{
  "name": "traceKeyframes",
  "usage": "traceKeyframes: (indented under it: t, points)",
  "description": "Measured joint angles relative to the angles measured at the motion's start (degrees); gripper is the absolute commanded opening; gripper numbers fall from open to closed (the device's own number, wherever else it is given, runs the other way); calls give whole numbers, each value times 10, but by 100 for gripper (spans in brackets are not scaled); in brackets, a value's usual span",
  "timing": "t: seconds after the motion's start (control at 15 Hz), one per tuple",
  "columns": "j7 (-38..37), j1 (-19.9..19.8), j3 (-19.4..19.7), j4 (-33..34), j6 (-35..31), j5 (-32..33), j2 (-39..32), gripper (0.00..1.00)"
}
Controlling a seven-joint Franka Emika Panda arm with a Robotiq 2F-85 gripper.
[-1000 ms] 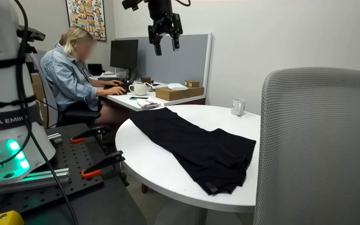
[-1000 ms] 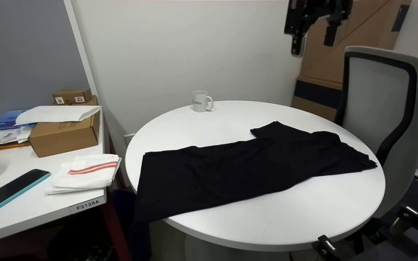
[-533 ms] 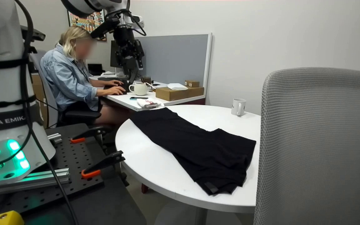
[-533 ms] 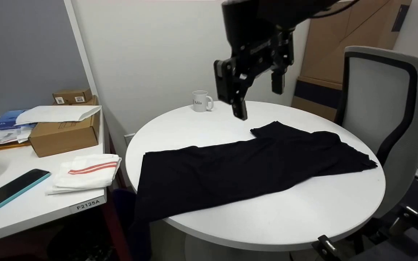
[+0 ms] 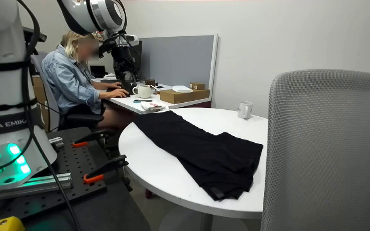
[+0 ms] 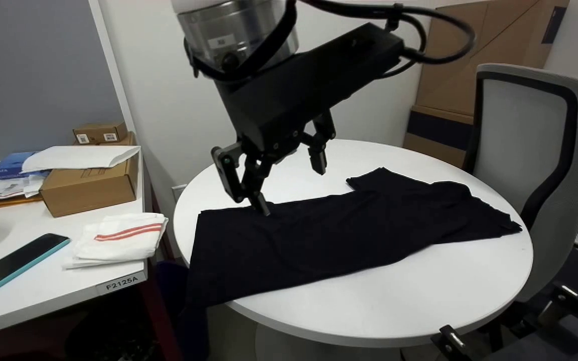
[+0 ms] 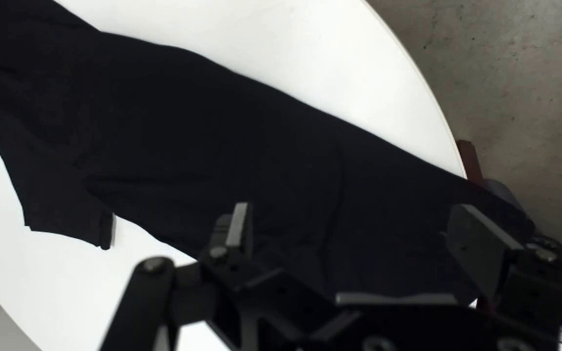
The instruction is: Fold the black shirt on the table
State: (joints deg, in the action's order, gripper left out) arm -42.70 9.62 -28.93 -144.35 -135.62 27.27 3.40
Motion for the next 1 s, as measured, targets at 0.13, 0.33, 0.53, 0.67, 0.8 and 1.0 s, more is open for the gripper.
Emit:
traceKeyframes:
  t: [0.13,0.33,0.53,0.67,0.8,1.0]
  points:
    - [-55,15,8,40,3,51,-56,100]
    - [-96,64,40,110,16,92,-143,100]
    - [-103,119,76,185,32,100,-215,100]
    - [-103,150,97,233,44,100,-256,100]
    - [-103,175,113,275,58,99,-292,100]
    - [-103,207,134,323,78,98,-338,100]
